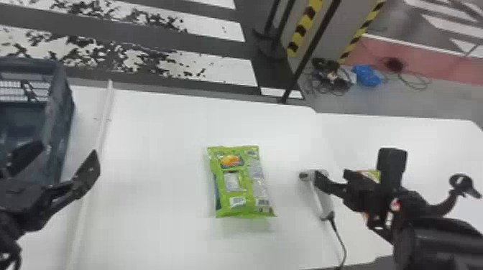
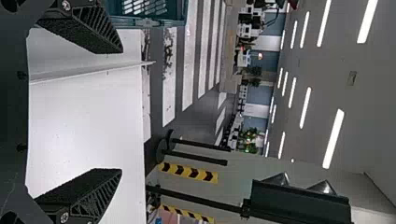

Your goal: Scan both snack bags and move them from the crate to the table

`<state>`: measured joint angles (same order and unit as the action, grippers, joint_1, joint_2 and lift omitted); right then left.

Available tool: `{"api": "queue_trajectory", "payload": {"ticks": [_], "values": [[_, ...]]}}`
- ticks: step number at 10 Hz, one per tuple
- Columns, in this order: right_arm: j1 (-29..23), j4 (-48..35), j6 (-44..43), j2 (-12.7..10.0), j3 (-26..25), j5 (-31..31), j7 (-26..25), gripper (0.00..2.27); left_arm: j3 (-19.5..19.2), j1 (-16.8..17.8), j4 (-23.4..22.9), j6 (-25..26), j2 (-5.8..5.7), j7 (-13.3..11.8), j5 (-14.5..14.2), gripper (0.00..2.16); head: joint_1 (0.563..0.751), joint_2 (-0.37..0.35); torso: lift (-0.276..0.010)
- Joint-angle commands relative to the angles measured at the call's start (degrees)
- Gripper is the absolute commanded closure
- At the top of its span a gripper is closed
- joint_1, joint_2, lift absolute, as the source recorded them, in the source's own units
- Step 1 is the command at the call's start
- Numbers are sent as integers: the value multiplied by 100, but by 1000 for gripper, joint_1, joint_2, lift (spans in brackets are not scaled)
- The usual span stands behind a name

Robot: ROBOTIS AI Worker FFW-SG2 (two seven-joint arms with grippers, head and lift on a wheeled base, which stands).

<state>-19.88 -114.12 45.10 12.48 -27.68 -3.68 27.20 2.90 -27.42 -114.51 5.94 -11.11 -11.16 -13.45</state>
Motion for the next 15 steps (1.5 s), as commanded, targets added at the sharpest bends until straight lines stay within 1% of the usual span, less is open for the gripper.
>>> {"api": "queue_trajectory", "payload": {"ticks": [1,3,5,6,7,8,9,10,12,13,15], "values": [[72,496,-172,0,-106,-1,93,164,8,9,34,0,4,0,0,87,695,-347,-88],[204,935,-172,8,-80,-1,304,164,8,9,69,-18,12,0,0,87,695,-350,-88],[397,1357,-224,88,61,43,356,221,17,18,96,-18,12,0,0,87,695,-350,-88],[485,1533,-242,158,105,96,479,525,17,18,122,-53,12,0,0,87,695,-350,-88],[538,1577,-242,158,131,175,497,1339,17,18,131,-53,12,0,0,87,695,-350,-88],[555,1568,-224,158,175,280,479,1875,17,18,140,-53,21,0,0,87,695,-350,-88],[564,1559,-189,167,210,394,488,2020,17,18,131,-53,21,0,0,87,695,-350,-88],[564,1542,-207,167,228,403,479,2250,17,18,131,-53,21,0,0,87,695,-350,-88],[511,1366,-189,149,219,403,471,2250,17,18,131,-53,30,0,0,87,695,-350,-88],[371,1058,-136,96,193,368,462,2250,17,18,131,-53,30,0,0,87,695,-350,-88],[72,144,602,-18,131,298,479,2250,17,26,122,-53,30,0,0,87,695,-350,-88]]}}
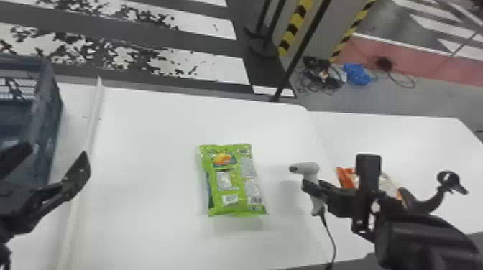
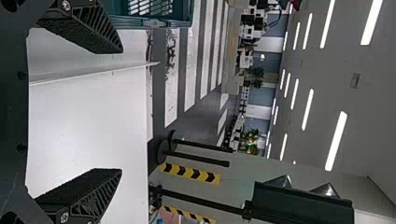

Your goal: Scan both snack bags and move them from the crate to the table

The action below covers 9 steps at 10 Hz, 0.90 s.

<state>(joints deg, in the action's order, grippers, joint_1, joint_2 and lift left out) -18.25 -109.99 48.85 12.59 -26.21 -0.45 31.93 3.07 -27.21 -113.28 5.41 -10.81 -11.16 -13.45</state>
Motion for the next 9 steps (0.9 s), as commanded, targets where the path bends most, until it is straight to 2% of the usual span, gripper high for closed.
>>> {"api": "queue_trajectory", "payload": {"ticks": [1,3,7,9], "values": [[-302,-831,754,-125,-24,-25,50,2250,-9,5,-1,0,0,9,0,87,695,-346,-88],[-530,-1605,1633,-257,-15,-34,331,2250,-9,22,7,0,0,0,0,87,695,-322,-88],[-935,-2642,2793,-433,275,-139,428,2250,-26,14,34,-35,9,9,-9,87,695,-255,-88],[-970,-2765,2864,-450,459,-130,489,2250,-26,14,43,-35,17,9,-9,87,695,-228,-88]]}}
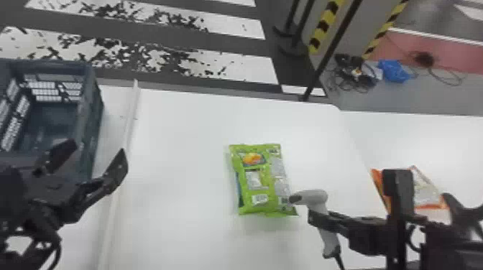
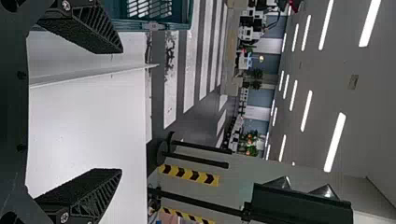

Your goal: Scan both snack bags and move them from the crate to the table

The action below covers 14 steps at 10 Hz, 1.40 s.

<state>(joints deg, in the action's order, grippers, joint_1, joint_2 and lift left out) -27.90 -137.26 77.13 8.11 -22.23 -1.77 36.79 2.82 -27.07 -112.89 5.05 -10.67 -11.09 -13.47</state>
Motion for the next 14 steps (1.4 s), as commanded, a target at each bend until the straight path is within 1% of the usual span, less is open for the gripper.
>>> {"api": "queue_trajectory", "payload": {"ticks": [1,3,5,10,11,13,14], "values": [[-5,-47,35,-2,175,1,3,2250,0,0,12,-16,12,2,2,87,695,-209,-88],[13,-47,35,-2,368,45,3,2250,0,0,21,-16,12,2,-7,87,695,-185,-88],[83,76,-17,6,456,133,-6,2250,-9,0,21,-16,12,2,-7,87,695,-162,-88],[110,173,-17,15,474,177,-6,2250,9,0,21,-16,21,2,2,87,695,-163,-88],[110,129,-35,15,412,168,-6,2250,17,0,12,-16,21,2,2,87,695,-164,-88],[215,199,-263,15,52,98,-67,2250,44,-9,12,1,21,2,2,87,695,-174,-88],[373,507,-615,59,-159,1,-111,2250,44,0,3,1,21,-7,2,87,695,-194,-88]]}}
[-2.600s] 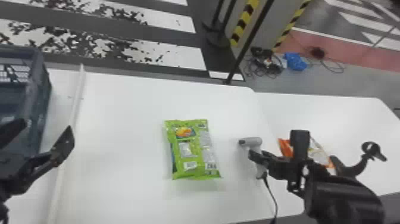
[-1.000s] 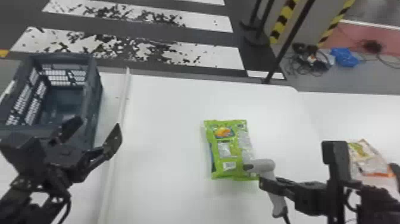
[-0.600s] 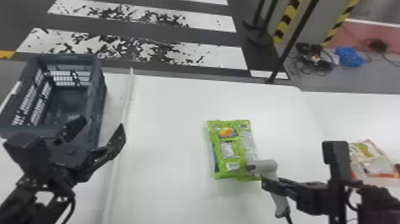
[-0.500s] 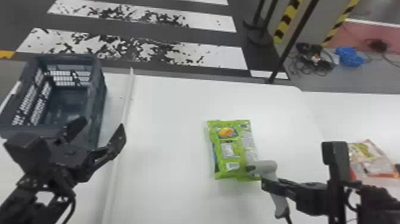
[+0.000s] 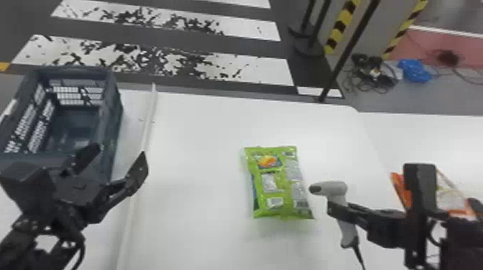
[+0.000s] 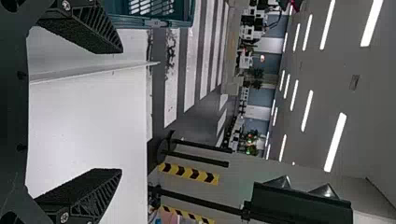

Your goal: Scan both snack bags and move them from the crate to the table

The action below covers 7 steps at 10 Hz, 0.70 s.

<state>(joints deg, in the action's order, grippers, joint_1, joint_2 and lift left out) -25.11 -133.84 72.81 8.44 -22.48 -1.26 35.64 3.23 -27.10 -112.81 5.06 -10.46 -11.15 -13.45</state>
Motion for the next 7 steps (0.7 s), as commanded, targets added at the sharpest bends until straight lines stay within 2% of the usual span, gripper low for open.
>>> {"api": "queue_trajectory", "payload": {"ticks": [1,3,5,7], "values": [[261,684,-868,132,-177,-50,-215,2250,11,3,-4,0,-9,-1,0,87,695,-222,-88],[603,1659,-1782,369,-177,-50,-382,2250,29,3,-13,18,-9,-1,0,87,695,-280,-88],[928,2486,-2468,642,-72,47,-452,2250,47,20,-13,53,-18,-1,0,87,695,-306,-88],[1262,3083,-2573,817,113,161,-531,2250,64,38,-13,53,-27,-1,0,87,695,-331,-88]]}}
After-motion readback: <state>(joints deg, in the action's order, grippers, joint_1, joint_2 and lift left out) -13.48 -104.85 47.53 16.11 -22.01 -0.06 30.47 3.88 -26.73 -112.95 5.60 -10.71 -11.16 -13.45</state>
